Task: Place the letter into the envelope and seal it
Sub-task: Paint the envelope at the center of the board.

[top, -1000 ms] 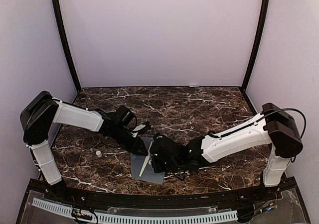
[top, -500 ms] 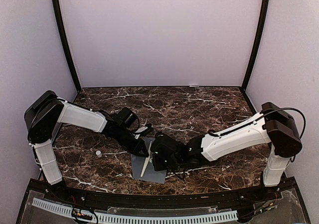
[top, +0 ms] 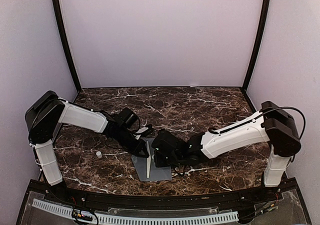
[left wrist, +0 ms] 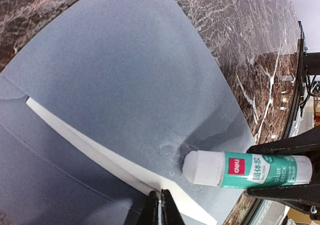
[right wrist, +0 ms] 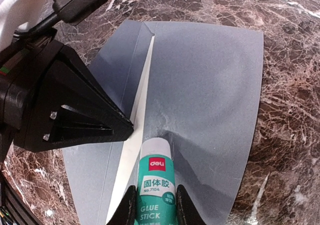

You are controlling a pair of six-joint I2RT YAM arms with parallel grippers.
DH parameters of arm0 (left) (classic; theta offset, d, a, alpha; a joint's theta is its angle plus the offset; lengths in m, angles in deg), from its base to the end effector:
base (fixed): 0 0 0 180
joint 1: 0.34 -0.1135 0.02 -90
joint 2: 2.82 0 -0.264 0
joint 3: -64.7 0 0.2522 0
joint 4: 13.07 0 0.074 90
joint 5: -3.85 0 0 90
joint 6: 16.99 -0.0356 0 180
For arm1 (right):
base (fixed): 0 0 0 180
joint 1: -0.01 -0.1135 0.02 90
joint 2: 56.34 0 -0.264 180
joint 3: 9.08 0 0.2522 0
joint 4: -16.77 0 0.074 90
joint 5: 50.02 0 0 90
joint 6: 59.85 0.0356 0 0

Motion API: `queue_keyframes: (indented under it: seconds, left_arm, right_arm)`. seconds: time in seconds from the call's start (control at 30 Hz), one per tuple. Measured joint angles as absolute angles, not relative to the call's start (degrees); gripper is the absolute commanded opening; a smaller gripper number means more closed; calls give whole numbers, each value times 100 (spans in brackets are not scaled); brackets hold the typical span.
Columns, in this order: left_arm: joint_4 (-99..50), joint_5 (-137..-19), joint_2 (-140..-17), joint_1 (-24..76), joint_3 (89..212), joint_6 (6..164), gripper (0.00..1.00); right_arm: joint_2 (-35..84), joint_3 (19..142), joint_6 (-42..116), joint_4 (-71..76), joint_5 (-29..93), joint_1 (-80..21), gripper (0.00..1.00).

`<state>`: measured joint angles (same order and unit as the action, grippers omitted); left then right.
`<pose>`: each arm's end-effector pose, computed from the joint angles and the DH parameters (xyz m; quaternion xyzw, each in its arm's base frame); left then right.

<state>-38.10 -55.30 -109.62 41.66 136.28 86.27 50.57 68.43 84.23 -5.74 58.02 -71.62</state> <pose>0.2510 -0.2506 0.1300 0.2974 0.8856 -0.3425 0.1000 0.1312 0.3600 0.1574 -0.0919 0.9305 0.2192 0.2789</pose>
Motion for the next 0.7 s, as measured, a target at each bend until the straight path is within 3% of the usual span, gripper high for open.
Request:
queue_keyframes:
  seconds: [0.7]
  left_arm:
    - [-3815,-5524,-10986,4168,13648,8631,0]
  right_arm:
    - [5307,7112,8321,-620,5912,-7042,3]
